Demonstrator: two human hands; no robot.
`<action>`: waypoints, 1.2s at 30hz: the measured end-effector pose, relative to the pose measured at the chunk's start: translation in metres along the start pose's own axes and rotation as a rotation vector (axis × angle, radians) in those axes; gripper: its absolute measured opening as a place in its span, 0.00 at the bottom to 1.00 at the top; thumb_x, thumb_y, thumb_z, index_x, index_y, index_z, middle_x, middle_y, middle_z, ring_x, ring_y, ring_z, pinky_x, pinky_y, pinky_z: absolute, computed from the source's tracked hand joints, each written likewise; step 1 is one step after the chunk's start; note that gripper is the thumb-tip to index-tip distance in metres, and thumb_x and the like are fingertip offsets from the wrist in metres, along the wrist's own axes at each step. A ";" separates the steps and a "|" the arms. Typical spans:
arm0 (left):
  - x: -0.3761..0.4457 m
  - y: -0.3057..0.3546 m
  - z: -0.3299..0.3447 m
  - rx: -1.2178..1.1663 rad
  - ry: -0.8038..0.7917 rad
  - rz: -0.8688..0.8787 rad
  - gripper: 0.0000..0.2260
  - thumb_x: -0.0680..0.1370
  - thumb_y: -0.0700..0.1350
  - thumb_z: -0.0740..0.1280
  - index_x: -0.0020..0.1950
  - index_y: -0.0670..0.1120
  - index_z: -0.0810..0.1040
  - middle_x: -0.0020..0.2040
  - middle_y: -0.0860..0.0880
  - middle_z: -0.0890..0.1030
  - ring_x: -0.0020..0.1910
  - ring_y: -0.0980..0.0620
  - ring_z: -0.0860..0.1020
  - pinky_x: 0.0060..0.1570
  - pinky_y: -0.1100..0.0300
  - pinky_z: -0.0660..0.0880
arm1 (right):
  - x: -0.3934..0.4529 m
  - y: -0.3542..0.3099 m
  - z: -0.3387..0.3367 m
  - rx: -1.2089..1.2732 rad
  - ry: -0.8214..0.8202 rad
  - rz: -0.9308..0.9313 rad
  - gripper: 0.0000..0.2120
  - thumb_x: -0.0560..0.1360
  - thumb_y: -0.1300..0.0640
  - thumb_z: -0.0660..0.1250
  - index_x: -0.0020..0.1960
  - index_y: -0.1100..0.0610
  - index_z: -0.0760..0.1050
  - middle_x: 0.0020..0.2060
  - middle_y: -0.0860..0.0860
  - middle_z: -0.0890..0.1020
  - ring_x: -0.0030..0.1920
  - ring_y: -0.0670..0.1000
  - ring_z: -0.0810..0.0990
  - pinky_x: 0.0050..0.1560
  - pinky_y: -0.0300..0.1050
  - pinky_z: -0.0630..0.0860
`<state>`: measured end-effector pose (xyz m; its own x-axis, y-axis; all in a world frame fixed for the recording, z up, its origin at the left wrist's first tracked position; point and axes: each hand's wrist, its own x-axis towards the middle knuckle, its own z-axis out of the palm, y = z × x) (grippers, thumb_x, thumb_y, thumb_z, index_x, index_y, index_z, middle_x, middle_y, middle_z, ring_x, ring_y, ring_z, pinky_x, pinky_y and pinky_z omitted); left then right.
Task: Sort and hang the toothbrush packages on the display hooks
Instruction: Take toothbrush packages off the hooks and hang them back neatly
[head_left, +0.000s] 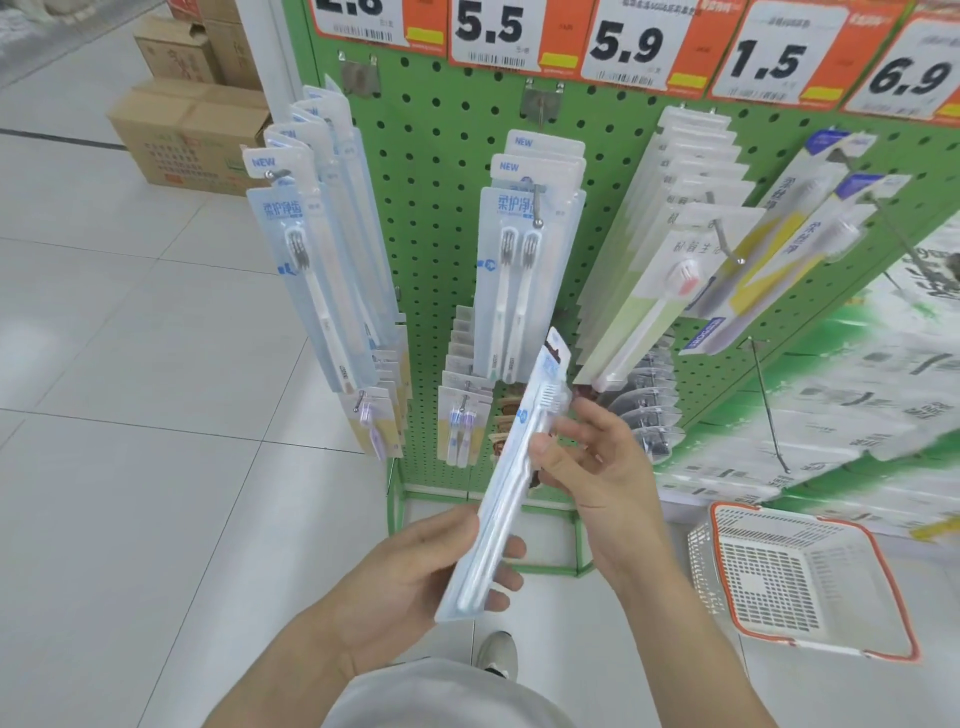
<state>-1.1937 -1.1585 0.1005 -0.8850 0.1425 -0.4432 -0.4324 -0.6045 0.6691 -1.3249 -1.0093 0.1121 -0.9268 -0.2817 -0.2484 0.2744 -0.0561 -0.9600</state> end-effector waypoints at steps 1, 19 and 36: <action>0.001 -0.001 0.001 0.089 0.047 0.036 0.18 0.76 0.50 0.70 0.66 0.50 0.81 0.58 0.38 0.81 0.51 0.43 0.80 0.54 0.51 0.78 | -0.001 -0.002 -0.001 -0.014 0.017 -0.008 0.27 0.68 0.56 0.78 0.66 0.52 0.76 0.55 0.54 0.84 0.52 0.53 0.84 0.52 0.53 0.83; 0.002 0.014 0.012 0.611 0.134 0.098 0.15 0.78 0.46 0.71 0.64 0.52 0.77 0.50 0.47 0.87 0.49 0.46 0.86 0.52 0.51 0.82 | 0.003 -0.013 0.005 0.112 0.052 0.150 0.13 0.80 0.48 0.66 0.52 0.57 0.82 0.42 0.55 0.84 0.43 0.54 0.81 0.44 0.48 0.77; 0.012 0.012 0.007 0.498 0.185 0.203 0.14 0.78 0.50 0.65 0.61 0.51 0.81 0.47 0.44 0.87 0.48 0.43 0.86 0.44 0.59 0.81 | 0.006 0.000 0.000 -0.112 -0.241 0.124 0.36 0.59 0.67 0.83 0.62 0.59 0.73 0.52 0.55 0.86 0.51 0.55 0.86 0.49 0.51 0.83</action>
<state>-1.2112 -1.1590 0.1074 -0.9331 -0.1049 -0.3439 -0.3261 -0.1560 0.9324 -1.3307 -1.0114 0.1103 -0.7966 -0.5003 -0.3395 0.3389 0.0955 -0.9360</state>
